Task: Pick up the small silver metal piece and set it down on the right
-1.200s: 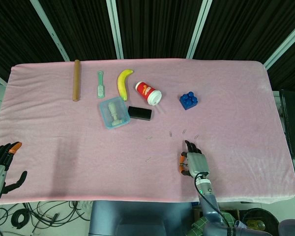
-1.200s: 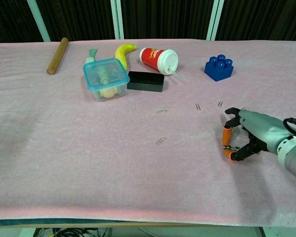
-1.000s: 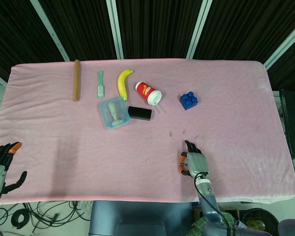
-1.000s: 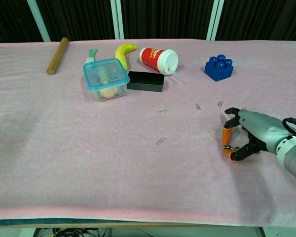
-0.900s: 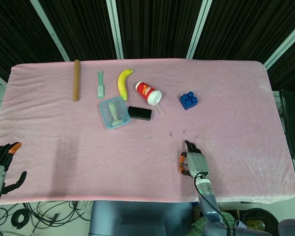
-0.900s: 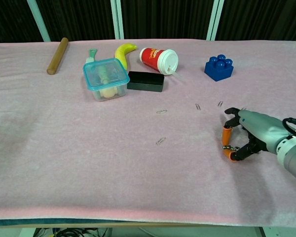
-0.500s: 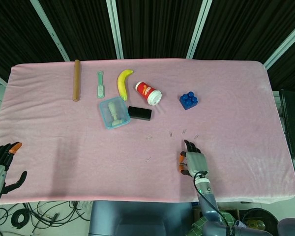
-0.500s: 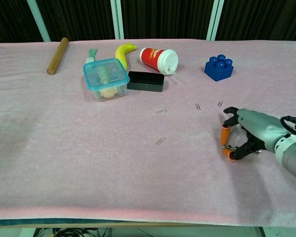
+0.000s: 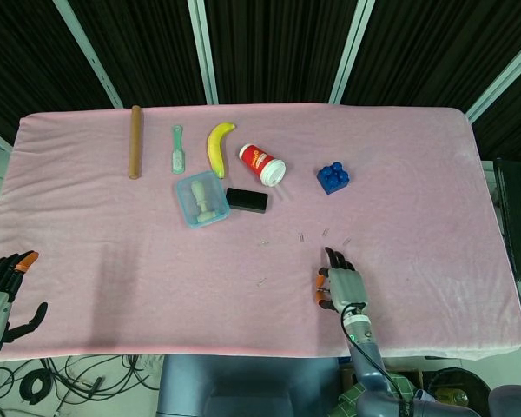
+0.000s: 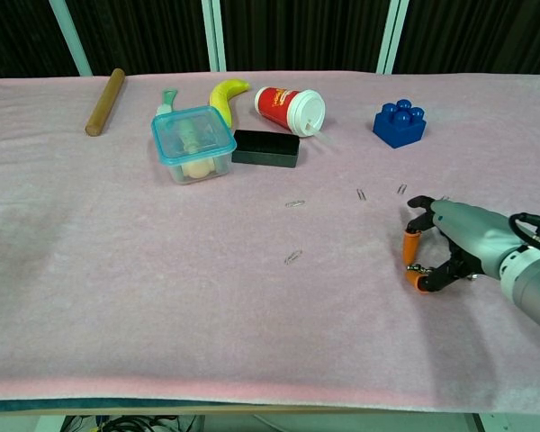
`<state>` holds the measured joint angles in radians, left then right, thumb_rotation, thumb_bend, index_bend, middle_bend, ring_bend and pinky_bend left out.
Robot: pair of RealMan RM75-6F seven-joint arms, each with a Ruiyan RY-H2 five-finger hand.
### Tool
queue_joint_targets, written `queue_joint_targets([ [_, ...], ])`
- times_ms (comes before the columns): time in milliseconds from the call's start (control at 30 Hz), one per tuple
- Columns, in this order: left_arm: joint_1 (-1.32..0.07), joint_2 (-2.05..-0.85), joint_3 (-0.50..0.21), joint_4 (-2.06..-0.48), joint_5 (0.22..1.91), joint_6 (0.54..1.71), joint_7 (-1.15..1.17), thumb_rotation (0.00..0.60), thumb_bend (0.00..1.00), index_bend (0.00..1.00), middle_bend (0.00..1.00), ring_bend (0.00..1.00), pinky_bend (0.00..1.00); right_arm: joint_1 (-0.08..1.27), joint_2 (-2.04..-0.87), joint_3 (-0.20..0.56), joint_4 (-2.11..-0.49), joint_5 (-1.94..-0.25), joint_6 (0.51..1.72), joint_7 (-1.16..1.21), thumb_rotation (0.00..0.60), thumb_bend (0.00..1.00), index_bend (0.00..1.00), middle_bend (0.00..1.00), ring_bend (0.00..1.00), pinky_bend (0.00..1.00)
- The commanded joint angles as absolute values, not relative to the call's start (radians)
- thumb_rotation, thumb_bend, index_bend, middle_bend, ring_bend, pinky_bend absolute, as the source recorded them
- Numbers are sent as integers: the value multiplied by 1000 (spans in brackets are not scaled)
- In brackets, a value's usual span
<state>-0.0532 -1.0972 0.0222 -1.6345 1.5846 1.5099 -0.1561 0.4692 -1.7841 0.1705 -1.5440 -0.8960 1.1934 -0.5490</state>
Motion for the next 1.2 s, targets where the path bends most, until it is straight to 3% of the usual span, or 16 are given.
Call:
queue_joint_targets([
  [33, -53, -1098, 22, -1635, 1584, 1510, -154, 600, 390, 67, 65, 0, 0, 469, -1781, 171, -1545, -894, 1195, -550, 600, 286, 552, 0, 0, 169],
  [1200, -53, -1096, 23, -1636, 1583, 1507, -154, 600, 390, 69, 65, 0, 0, 476, -1730, 173, -1617, -878, 1179, -544, 600, 332, 575, 0, 0, 169],
])
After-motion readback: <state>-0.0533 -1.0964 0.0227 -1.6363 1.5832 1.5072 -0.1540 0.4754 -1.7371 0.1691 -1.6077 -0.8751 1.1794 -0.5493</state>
